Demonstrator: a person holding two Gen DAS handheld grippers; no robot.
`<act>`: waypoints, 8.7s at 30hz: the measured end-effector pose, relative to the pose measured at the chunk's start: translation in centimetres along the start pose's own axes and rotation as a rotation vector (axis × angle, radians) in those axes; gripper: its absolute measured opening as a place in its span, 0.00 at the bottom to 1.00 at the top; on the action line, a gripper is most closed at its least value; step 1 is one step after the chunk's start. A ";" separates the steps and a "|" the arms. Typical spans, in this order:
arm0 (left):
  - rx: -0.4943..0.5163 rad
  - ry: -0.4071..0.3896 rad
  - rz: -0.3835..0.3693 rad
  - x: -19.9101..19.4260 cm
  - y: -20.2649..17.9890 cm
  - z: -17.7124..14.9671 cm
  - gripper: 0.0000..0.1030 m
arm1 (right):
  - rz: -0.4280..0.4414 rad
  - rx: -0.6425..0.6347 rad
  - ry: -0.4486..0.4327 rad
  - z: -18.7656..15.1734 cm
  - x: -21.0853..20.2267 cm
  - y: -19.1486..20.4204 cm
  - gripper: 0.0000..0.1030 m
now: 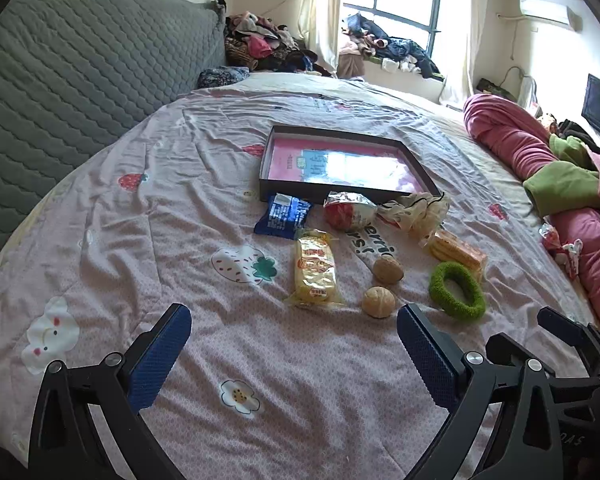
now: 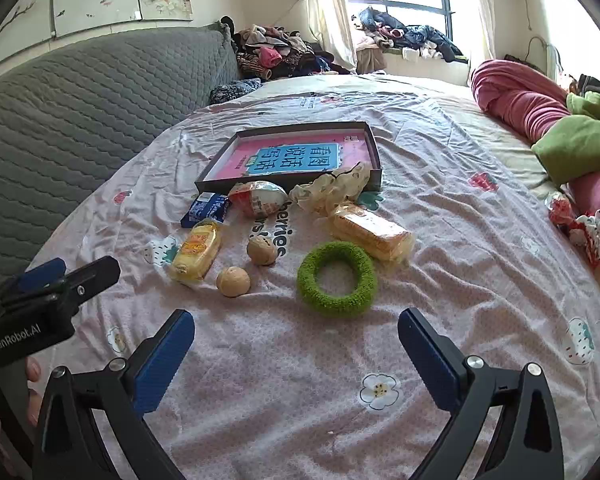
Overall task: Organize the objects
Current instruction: 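Move both tools toward the snacks in front of the tray, then grasp the green fuzzy ring with the right gripper while the left grasps the yellow cake, then carry the green ring and yellow cake over the tray with both grippers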
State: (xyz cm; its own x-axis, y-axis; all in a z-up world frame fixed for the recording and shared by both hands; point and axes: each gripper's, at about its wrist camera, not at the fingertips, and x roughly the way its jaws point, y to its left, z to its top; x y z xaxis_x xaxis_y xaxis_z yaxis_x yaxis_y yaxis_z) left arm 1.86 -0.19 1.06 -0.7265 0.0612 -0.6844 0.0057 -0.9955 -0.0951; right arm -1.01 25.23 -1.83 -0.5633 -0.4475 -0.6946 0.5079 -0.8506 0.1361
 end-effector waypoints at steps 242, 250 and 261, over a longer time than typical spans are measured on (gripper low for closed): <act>0.100 0.032 0.059 17.6 -6.3 18.9 0.40 | 0.099 -0.157 -0.046 20.2 12.8 -1.1 0.25; 0.103 0.046 0.069 22.0 -6.0 21.0 0.40 | 0.084 -0.170 -0.033 22.7 16.5 -1.8 0.25; 0.089 0.107 0.067 28.4 -5.1 23.4 0.40 | 0.075 -0.166 0.057 25.6 23.4 -2.5 0.25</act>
State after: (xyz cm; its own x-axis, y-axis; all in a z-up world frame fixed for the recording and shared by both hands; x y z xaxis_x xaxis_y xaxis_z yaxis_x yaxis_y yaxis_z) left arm -34.92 4.90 -0.96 -0.6493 -0.0030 -0.7605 -0.0127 -0.9998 0.0148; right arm -32.17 9.81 -0.36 -0.4845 -0.4876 -0.7263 0.6504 -0.7560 0.0736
